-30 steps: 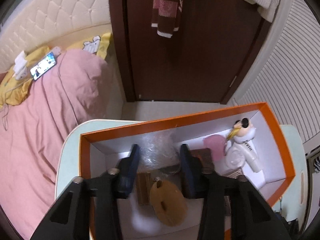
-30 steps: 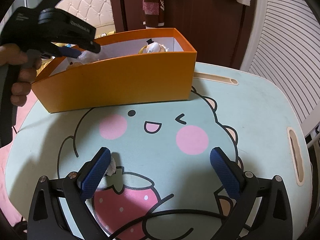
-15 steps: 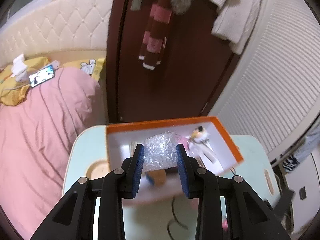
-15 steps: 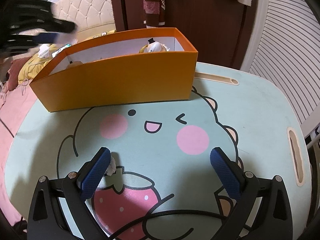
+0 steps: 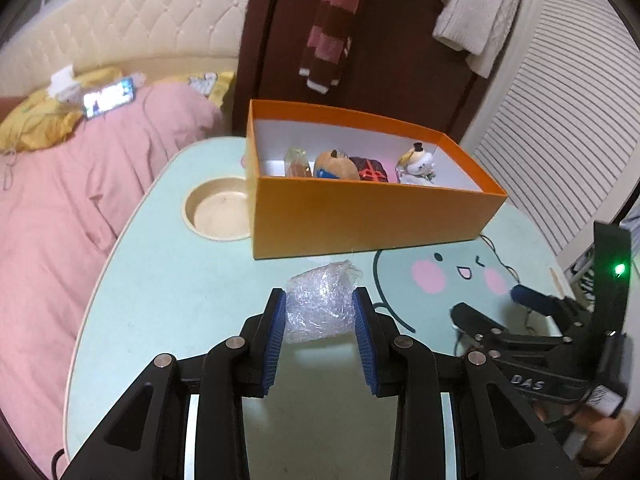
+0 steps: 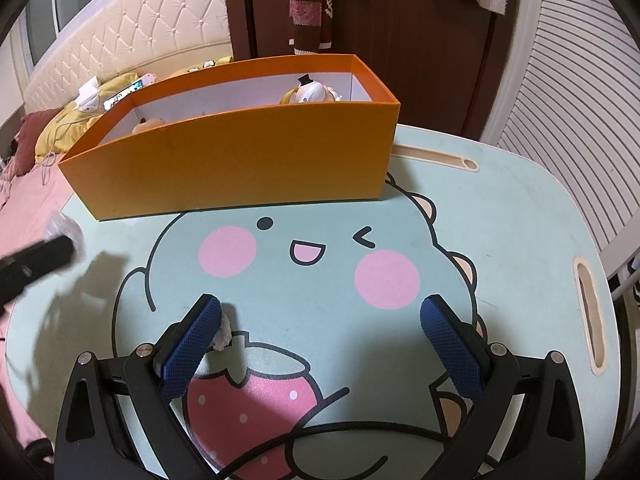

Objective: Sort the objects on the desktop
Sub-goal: 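Grasp the clear plastic bag in the orange box with the left gripper and set it on the table, then reach into the orange box and grasp the dark red-patterned box with the right gripper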

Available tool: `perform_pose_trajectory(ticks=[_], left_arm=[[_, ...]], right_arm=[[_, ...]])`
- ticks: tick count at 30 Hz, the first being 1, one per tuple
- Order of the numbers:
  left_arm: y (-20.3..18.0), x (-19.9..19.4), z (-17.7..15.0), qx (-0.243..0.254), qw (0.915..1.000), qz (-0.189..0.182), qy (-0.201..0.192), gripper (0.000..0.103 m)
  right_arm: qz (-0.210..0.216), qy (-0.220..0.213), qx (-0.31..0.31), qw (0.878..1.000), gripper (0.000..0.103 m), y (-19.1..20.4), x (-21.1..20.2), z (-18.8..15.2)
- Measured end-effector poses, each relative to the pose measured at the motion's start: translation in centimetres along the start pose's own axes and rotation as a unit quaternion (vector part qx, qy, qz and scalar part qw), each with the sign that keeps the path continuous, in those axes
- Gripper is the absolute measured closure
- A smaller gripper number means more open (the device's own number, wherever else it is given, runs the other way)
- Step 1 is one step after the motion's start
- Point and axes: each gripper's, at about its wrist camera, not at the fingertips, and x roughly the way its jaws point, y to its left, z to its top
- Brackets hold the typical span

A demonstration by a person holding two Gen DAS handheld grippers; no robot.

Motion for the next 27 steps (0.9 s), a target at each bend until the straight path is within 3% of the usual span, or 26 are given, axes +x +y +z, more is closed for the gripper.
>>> perform_pose_trajectory(ticks=[3, 6, 15, 20, 22, 25, 27], left_arm=[[0.2, -0.7, -0.5, 0.002, 0.9995, -0.002, -0.032, 0.040], [0.5, -1.4, -0.8, 0.001, 0.9980, -0.006, -0.063, 0.030], [1.5, -1.7, -1.3, -0.024, 0.9950, -0.024, -0.094, 0.023], [2.0, -1.2, -1.5, -0.037, 0.9955, -0.030, -0.082, 0.023], [2.3, -1.1, -1.5, -0.040, 0.9954, -0.035, -0.079, 0.023], [2.5, -1.0, -1.6, -0.041, 0.9955, -0.038, -0.077, 0.023], [2.6, -0.8, -1.7, -0.037, 0.9961, -0.042, -0.069, 0.023]], right_arm=[[-0.001, 0.000, 0.000, 1.000, 0.003, 0.2, -0.1, -0.1], [0.000, 0.002, -0.001, 1.000, 0.003, 0.4, -0.2, -0.1], [0.038, -0.009, -0.032, 0.999, 0.005, 0.6, -1.6, 1.3], [0.082, -0.023, -0.039, 0.996, 0.011, 0.3, -4.3, 6.4], [0.115, -0.014, -0.031, 0.993, 0.020, 0.5, -4.5, 8.8], [0.175, 0.036, -0.021, 0.984, 0.038, 1.3, -3.0, 12.5], [0.194, 0.072, -0.022, 0.978, 0.045, 2.6, -1.5, 14.3]])
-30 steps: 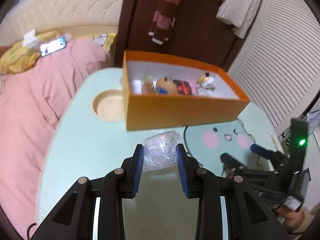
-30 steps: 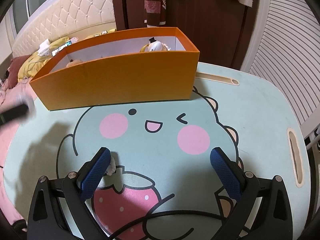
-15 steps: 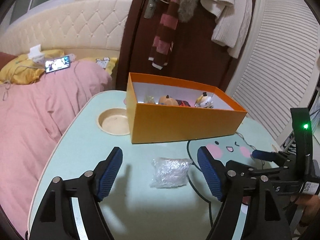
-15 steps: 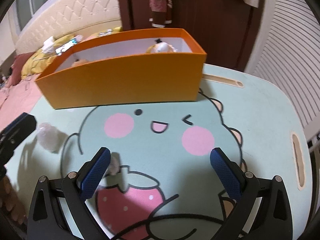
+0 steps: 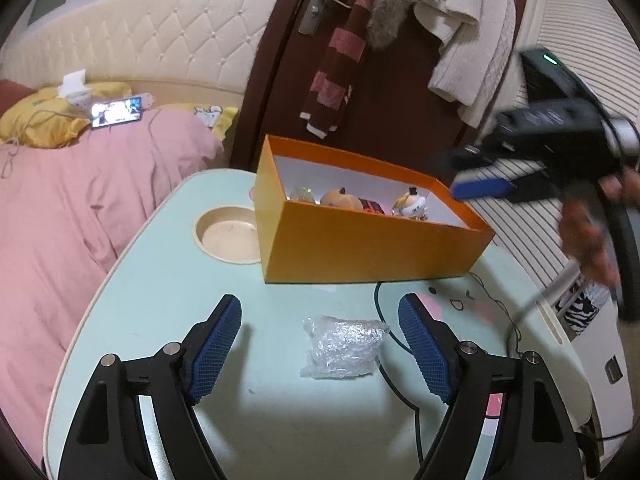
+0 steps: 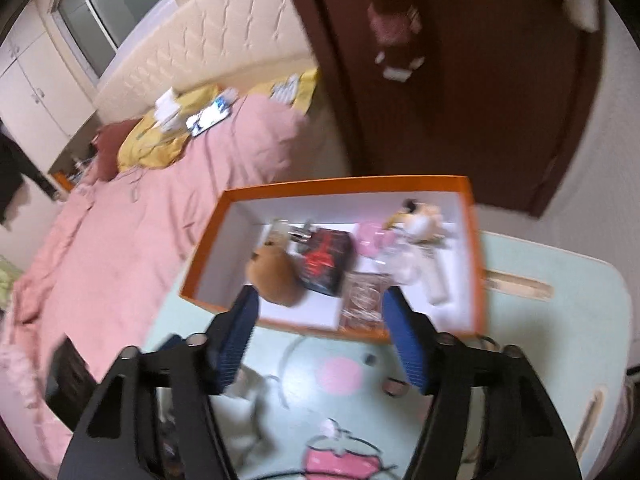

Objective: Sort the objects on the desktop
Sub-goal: 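Reach into the orange box and grasp the dark red-patterned box with the right gripper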

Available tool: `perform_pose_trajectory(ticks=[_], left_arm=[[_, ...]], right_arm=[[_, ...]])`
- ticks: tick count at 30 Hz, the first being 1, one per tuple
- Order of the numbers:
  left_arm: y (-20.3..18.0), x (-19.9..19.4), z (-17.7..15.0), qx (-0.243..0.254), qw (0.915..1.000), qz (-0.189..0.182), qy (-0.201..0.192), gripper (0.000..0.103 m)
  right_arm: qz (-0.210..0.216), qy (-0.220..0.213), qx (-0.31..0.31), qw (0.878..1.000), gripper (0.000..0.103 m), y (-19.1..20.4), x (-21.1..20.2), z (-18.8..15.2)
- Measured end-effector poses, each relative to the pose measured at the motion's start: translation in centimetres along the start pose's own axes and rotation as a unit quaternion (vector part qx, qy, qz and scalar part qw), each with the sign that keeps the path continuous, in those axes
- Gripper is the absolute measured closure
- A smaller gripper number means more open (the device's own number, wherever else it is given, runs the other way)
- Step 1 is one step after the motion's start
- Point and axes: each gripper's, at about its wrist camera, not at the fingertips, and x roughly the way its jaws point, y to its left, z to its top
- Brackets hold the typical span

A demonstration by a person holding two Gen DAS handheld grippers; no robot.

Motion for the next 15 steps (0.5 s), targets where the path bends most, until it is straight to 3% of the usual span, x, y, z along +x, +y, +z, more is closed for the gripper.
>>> perform_pose_trajectory(ticks=[5, 9, 15], left_arm=[[0.2, 0.2, -0.2, -0.002, 1.0000, -0.004, 0.007, 0.023], [0.7, 0.4, -0.2, -0.017, 0.9997, -0.012, 0.013, 0.023], [1.6, 0.5, -0.1, -0.040, 0.9988, -0.022, 0.018, 0.023]], right_arm=[[0.015, 0.081, 0.003, 0.997, 0.061, 0.8, 4.5, 3.3], [0.018, 0.132, 0.041, 0.990, 0.062, -0.1, 7.6, 4.7], [0.014, 0.168, 0.056, 0.984, 0.062, 0.1, 10.4, 6.2]])
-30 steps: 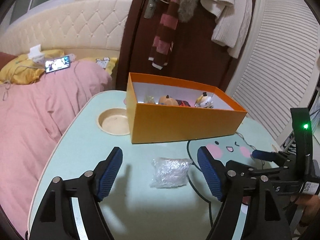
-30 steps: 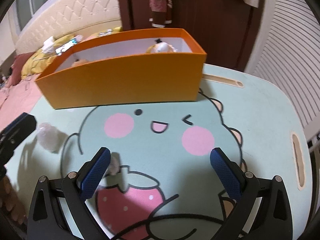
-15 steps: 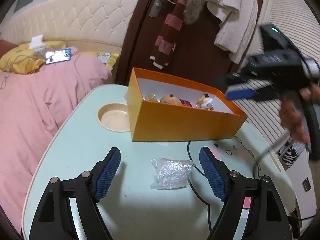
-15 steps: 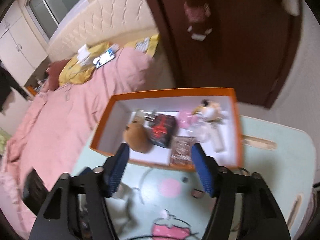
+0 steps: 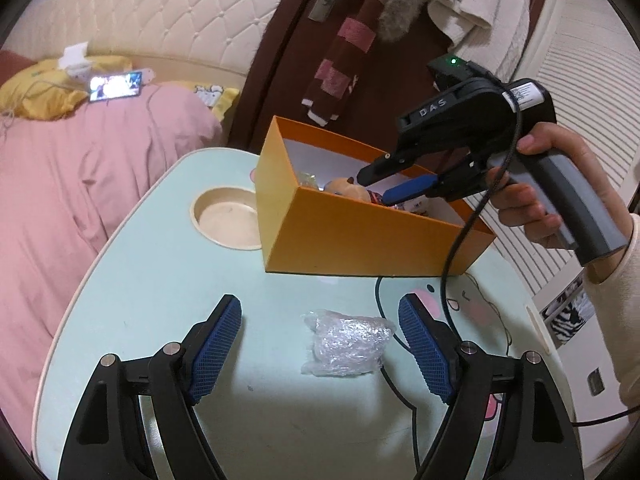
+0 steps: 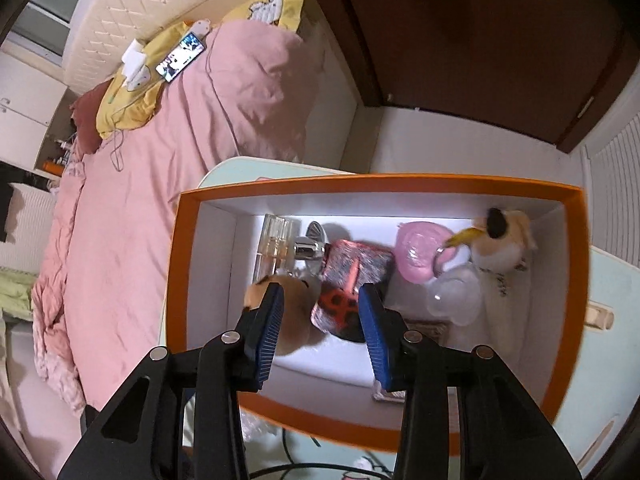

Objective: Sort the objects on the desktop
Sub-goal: 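Reach into the orange box and grasp the dark red-patterned box with the right gripper, then lift the red-patterned box out and place it on the table with the right gripper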

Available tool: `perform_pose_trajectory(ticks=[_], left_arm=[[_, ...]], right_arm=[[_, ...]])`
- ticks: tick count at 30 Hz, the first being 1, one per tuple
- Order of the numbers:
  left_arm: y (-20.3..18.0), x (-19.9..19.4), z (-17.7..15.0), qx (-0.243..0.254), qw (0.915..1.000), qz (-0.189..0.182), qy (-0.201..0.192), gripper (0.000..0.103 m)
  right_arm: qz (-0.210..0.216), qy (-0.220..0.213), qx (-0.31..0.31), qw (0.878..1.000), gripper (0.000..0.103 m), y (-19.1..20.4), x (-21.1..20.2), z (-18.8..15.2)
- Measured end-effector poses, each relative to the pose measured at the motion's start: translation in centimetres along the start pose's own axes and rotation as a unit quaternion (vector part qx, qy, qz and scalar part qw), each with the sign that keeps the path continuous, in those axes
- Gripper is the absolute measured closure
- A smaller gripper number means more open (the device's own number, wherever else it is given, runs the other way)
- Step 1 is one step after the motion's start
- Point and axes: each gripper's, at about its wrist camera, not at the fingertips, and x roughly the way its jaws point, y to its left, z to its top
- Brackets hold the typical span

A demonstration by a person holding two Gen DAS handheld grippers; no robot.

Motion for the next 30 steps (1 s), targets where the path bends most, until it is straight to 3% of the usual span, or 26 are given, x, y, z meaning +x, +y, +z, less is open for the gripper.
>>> perform_pose_trajectory(ticks=[10, 15, 19, 25, 30], left_arm=[[0.5, 0.0, 0.1, -0.012, 0.9999, -0.007, 0.004, 0.023], [0.4, -0.1, 0.0, -0.009, 0.9999, -0.006, 0.002, 0.023], [0.3, -0.1, 0.0, -0.006, 1.0000, -0.003, 0.002, 0.023], [0.4, -0.1, 0.1, -0.009, 0.9999, -0.003, 0.005, 0.023], [0.2, 0.0, 0.0, -0.004, 1.0000, 0.001, 0.004, 0.023]], right_arm=[[-0.091, 0.011, 0.010, 0.996, 0.063, 0.2, 0.5, 0.8], [-0.086, 0.044, -0.006, 0.995, 0.061, 0.4, 2.3, 0.7], [-0.099, 0.041, -0.040, 0.993, 0.060, 1.0, 3.4, 0.7], [-0.065, 0.012, -0.022, 0.998, 0.061, -0.1, 2.2, 0.2], [-0.018, -0.058, -0.014, 0.998, 0.061, -0.2, -2.3, -1.1]])
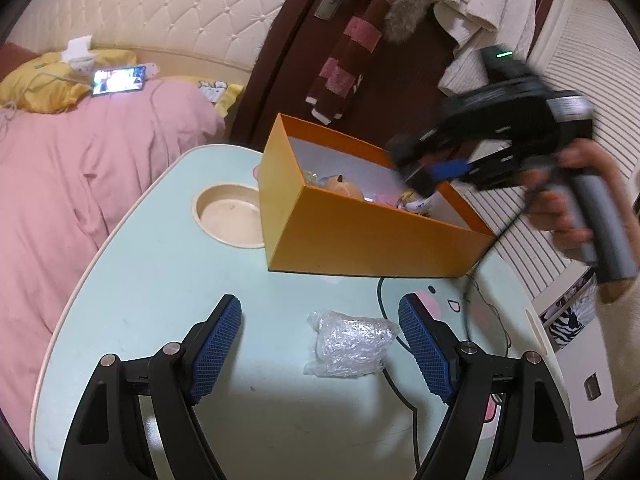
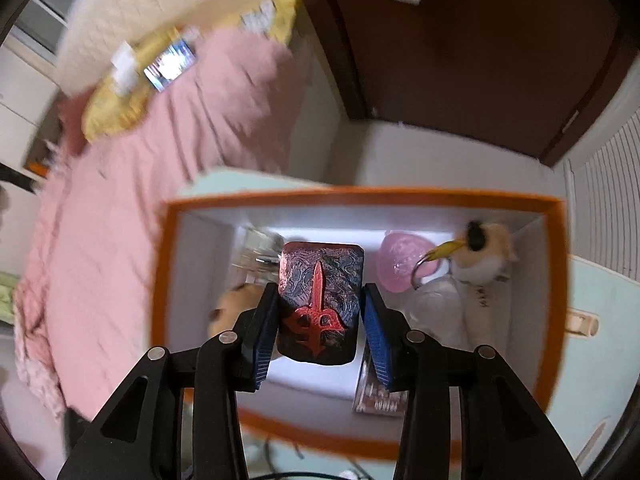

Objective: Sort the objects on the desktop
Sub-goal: 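Lift the red-patterned box out and place it on the table with the right gripper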

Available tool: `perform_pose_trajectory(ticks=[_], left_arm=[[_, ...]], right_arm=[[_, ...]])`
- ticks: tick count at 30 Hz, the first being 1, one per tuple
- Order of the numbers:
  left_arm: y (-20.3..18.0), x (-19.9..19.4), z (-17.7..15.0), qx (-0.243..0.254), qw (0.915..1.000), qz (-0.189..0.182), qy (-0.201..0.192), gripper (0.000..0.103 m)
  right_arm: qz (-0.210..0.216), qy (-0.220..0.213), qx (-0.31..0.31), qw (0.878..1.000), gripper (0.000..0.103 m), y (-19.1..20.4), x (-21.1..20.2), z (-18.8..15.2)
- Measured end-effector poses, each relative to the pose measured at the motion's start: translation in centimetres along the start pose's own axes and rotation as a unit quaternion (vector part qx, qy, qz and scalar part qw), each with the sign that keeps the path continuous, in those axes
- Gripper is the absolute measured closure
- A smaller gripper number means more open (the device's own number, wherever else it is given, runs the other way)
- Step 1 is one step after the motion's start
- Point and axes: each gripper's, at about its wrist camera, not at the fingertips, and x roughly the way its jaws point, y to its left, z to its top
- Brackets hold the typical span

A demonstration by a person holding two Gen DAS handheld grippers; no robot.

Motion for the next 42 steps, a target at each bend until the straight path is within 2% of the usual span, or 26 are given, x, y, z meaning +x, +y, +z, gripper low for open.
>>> perform_pose_trajectory(ticks=[4, 7, 10, 13, 17, 20, 24, 25, 30, 31, 32, 33, 34, 38, 41, 42], left_arm=[[-0.1, 0.0, -0.1, 0.001, 1.0000, 0.002, -0.004, 0.023], [0.0, -0.1, -0.1, -0.005, 1.0000, 0.003, -0.007, 0.023], [0.4, -0.2, -0.1, -0.016, 0.9998, 0.003, -0.015, 0.023], [0.7, -0.3, -0.1, -0.025, 0.9995, 0.005, -0.020, 0.023], [0.5, -0.4, -0.1, -0.019, 0.9994, 0.012, -0.027, 0.023], [0.3, -0.2, -0.2, -0.014, 0.9995, 0.021, -0.021, 0.022], [0.6, -0.2, -0.2, -0.020, 0.9992, 0.026, -0.021, 0.022], [0.6, -0.2, -0.2, -0.022, 0.9992, 0.027, -0.021, 0.022], [0.8, 0.0, -0.2, -0.027, 0.9988, 0.037, -0.017, 0.022], [0.8, 0.0, -0.2, -0.027, 0.9988, 0.038, -0.017, 0.022], [0.8, -0.1, -0.2, -0.026, 0.9988, 0.038, -0.018, 0.022], [0.7, -0.1, -0.1, -0.025, 0.9988, 0.038, -0.018, 0.022], [0.7, -0.2, -0.1, -0.024, 0.9988, 0.038, -0.020, 0.022], [0.4, -0.5, 0.1, -0.017, 0.9988, 0.037, -0.026, 0.023], [-0.4, -0.9, 1.1, -0.005, 0.9987, 0.043, -0.028, 0.024], [-0.7, -1.0, 1.6, -0.002, 0.9986, 0.045, -0.028, 0.028]], right_arm=[[0.062, -0.059, -0.033, 0.996, 0.061, 0.8, -5.7, -3.0], [0.074, -0.062, -0.063, 0.993, 0.061, 1.3, -7.6, -6.2], [0.044, -0.050, -0.079, 0.995, 0.061, 1.0, -7.3, -9.5], [0.009, -0.025, -0.083, 0.996, 0.061, 0.4, -5.2, -12.3], [-0.032, -0.012, -0.091, 0.995, 0.061, 0.1, -2.8, -14.8], [-0.036, -0.012, -0.093, 0.995, 0.061, 0.2, -1.6, -15.9], [-0.034, -0.052, -0.097, 0.993, 0.060, -0.2, -1.4, -16.9], [-0.027, -0.074, -0.096, 0.992, 0.060, -0.3, -1.7, -17.3], [0.025, -0.124, -0.083, 0.989, 0.057, -1.0, -3.0, -18.4], [0.034, -0.137, -0.078, 0.987, 0.052, -1.3, -3.3, -18.6], [0.035, -0.159, -0.068, 0.984, 0.047, -1.8, -3.6, -18.9], [0.036, -0.181, -0.058, 0.981, 0.037, -2.3, -4.0, -19.2], [0.037, -0.202, -0.046, 0.978, 0.034, -2.9, -4.2, -19.4], [0.017, -0.255, 0.001, 0.967, 0.034, -5.7, -4.8, -20.1], [0.008, -0.271, 0.019, 0.962, 0.034, -6.5, -4.0, -20.4], [0.013, -0.269, 0.023, 0.963, 0.034, -6.6, -3.9, -20.5]])
